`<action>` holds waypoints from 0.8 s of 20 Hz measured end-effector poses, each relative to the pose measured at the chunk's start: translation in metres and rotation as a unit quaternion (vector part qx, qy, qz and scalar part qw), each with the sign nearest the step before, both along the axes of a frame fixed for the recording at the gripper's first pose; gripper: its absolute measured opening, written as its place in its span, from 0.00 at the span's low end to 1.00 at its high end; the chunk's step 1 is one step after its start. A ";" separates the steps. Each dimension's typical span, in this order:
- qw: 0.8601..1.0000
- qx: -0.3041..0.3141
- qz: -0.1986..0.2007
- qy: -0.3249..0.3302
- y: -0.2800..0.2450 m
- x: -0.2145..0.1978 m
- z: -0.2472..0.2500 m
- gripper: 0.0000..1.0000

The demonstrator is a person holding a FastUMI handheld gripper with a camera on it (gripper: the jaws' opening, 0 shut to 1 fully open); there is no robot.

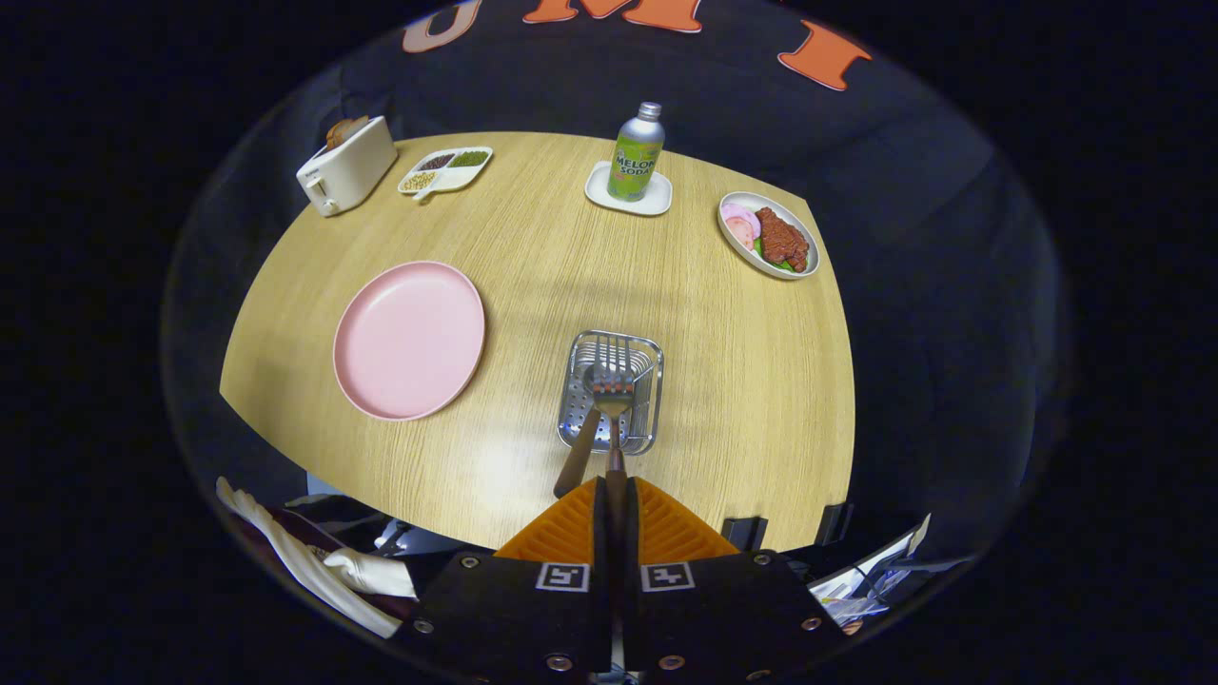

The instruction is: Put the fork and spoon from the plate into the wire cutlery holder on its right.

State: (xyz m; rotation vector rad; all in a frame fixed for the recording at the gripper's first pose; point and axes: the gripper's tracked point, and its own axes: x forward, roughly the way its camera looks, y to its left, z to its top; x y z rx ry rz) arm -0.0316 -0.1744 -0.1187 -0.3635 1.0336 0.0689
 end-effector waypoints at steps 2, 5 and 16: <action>1.000 -0.013 0.006 0.022 -0.001 0.002 -0.003 0.05; 0.997 -0.030 0.022 0.062 -0.003 0.002 -0.012 0.05; 0.986 -0.060 0.048 0.151 -0.006 0.016 -0.029 0.05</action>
